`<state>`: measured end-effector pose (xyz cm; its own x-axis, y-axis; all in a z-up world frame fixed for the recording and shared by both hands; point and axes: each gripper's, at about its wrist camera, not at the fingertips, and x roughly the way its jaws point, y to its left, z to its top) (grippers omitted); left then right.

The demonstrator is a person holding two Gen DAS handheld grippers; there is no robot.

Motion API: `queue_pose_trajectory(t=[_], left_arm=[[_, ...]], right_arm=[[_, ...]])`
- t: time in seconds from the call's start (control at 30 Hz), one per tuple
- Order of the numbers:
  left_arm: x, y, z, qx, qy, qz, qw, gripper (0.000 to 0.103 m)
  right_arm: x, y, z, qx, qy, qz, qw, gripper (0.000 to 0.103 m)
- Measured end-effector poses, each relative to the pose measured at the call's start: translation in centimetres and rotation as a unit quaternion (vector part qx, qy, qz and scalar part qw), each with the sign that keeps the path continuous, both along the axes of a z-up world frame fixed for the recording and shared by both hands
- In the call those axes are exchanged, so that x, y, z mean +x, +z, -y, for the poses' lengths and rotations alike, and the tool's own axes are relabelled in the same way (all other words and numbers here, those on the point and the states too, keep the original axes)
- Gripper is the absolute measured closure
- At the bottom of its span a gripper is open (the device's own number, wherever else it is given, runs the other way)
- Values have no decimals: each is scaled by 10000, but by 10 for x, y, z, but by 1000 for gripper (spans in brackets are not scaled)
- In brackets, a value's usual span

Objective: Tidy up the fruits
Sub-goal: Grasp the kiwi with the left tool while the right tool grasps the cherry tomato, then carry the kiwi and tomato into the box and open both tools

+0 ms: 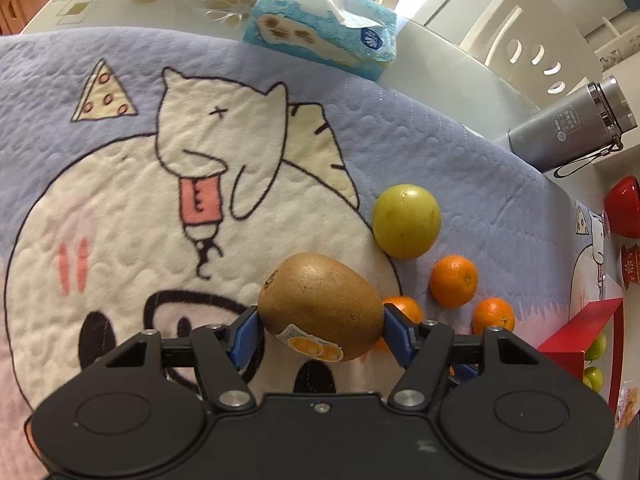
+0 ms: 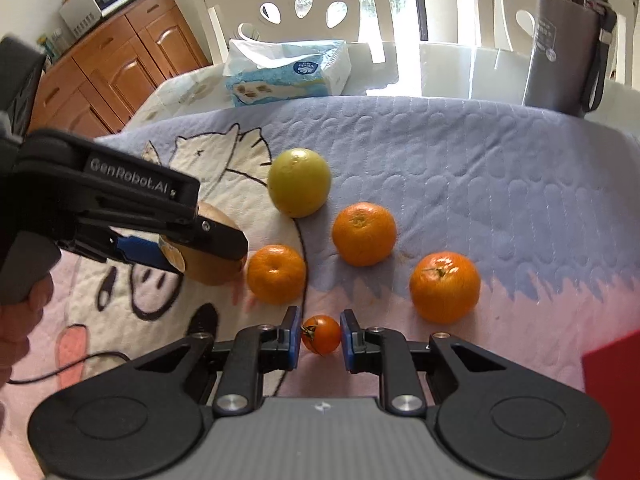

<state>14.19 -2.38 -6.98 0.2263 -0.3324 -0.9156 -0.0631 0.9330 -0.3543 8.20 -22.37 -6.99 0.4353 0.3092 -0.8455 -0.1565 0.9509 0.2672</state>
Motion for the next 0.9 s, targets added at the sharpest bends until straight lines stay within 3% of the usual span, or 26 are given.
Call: queue_pose_trajectory(t=[0.4,0.9], left_arm=[[-30,33,-1,84,47,323,9994,28],[-71,64,45,95,-388,653,9971,28]], right_arm=[[-25,24,23,429,-462,160,9979,81],[-78,46,83,642,-1243,425,9893,81]])
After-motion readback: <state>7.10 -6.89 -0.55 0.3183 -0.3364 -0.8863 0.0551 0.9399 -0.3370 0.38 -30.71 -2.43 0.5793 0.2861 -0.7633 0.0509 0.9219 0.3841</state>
